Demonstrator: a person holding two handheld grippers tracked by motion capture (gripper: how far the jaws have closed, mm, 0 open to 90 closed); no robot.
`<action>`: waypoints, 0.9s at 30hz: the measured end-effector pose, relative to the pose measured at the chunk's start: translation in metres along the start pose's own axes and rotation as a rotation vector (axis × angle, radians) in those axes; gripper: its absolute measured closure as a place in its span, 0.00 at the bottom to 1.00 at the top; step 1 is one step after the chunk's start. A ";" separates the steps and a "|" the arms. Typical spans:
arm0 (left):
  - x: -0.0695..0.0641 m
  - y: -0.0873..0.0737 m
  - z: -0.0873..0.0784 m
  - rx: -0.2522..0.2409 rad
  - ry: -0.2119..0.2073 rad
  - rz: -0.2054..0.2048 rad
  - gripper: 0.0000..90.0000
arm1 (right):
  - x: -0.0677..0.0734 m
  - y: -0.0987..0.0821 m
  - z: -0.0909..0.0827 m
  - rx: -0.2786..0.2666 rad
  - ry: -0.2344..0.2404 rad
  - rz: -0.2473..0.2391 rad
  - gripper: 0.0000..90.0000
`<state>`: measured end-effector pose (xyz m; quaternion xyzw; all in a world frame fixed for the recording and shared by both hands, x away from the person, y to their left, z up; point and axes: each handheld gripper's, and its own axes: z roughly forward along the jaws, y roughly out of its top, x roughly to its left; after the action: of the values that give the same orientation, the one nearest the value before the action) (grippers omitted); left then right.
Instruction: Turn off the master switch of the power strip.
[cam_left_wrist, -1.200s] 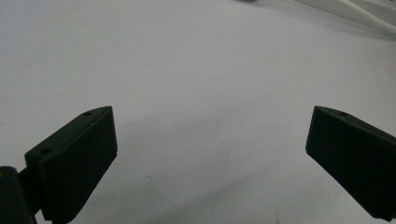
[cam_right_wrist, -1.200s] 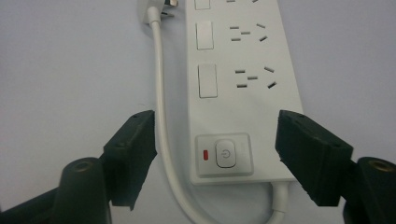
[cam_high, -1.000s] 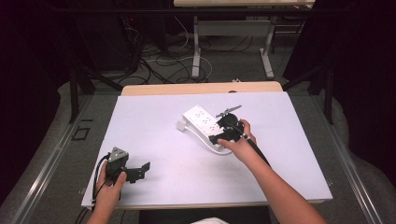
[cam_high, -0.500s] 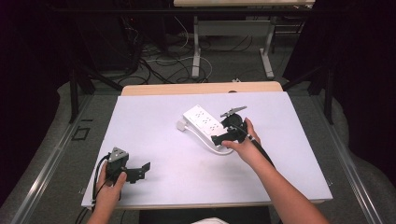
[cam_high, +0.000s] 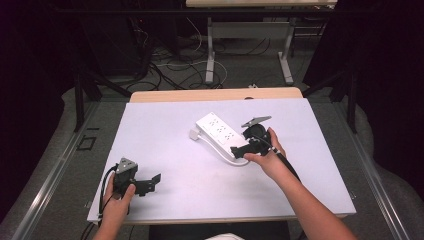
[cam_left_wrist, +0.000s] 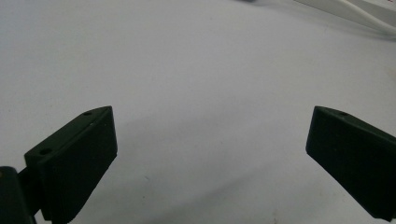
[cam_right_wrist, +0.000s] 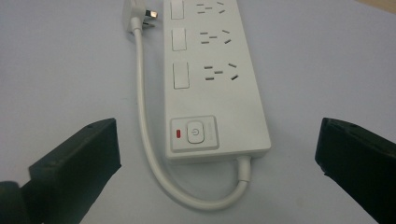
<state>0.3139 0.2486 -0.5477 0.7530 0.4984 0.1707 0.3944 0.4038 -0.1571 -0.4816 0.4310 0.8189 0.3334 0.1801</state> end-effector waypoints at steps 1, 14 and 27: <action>0.000 0.000 0.000 -0.006 0.001 -0.001 0.02 | 0.000 -0.001 -0.002 0.001 0.003 0.002 0.00; 0.000 0.000 0.001 -0.015 0.002 0.001 0.02 | -0.001 -0.014 -0.023 -0.003 0.008 -0.017 0.00; 0.000 0.000 0.001 -0.016 0.001 -0.001 0.02 | -0.012 -0.034 -0.037 -0.019 0.012 0.017 0.00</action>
<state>0.3142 0.2481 -0.5479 0.7495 0.4976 0.1746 0.4002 0.3694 -0.1954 -0.4792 0.4343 0.8131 0.3451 0.1764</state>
